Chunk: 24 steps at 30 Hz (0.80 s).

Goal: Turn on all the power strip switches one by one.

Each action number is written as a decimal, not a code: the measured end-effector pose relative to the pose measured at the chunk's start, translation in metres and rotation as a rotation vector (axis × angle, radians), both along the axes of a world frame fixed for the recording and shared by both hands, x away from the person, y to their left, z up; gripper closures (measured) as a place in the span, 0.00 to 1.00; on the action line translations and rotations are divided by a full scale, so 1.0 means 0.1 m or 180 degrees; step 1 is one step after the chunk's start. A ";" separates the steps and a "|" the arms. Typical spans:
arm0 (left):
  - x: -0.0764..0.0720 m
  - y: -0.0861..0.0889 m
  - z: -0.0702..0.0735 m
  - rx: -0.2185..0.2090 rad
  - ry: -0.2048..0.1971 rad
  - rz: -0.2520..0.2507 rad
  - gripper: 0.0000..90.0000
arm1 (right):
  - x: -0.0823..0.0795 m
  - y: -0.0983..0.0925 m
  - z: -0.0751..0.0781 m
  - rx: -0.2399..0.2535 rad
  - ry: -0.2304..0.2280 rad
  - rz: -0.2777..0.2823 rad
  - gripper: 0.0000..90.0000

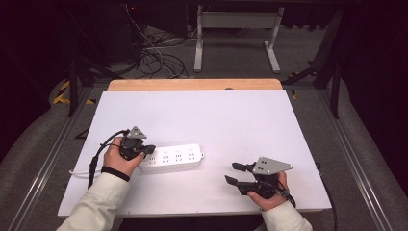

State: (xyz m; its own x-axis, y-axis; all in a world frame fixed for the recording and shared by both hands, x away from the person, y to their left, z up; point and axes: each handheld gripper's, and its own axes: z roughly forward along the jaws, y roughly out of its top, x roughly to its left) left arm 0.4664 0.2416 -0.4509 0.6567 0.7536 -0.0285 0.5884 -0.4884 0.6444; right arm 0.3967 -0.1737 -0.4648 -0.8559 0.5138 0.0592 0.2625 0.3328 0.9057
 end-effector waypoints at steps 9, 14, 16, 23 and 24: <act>0.01 -0.02 0.00 0.0030 0.0011 -0.0006 1.00 | 0.00 0.00 0.00 -0.0006 0.0002 0.0009 0.53; 0.01 -0.05 0.02 0.0127 0.0033 0.0002 1.00 | 0.00 0.00 0.00 0.0000 0.0010 0.0006 0.53; 0.02 -0.07 0.02 0.0154 0.0051 0.0006 1.00 | 0.00 0.00 0.00 0.0000 0.0008 0.0009 0.53; 0.01 -0.08 0.03 0.0191 0.0055 0.0038 1.00 | 0.00 0.00 0.00 -0.0003 0.0006 0.0014 0.53; 0.01 -0.08 0.03 0.0186 0.0057 0.0040 1.00 | 0.00 0.00 0.00 -0.0004 0.0003 0.0018 0.53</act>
State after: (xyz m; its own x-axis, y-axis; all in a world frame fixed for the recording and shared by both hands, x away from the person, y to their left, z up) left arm 0.4678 0.2334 -0.4484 0.6470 0.7624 0.0040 0.6059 -0.5173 0.6044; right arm 0.3964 -0.1738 -0.4645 -0.8586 0.5091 0.0594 0.2614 0.3354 0.9051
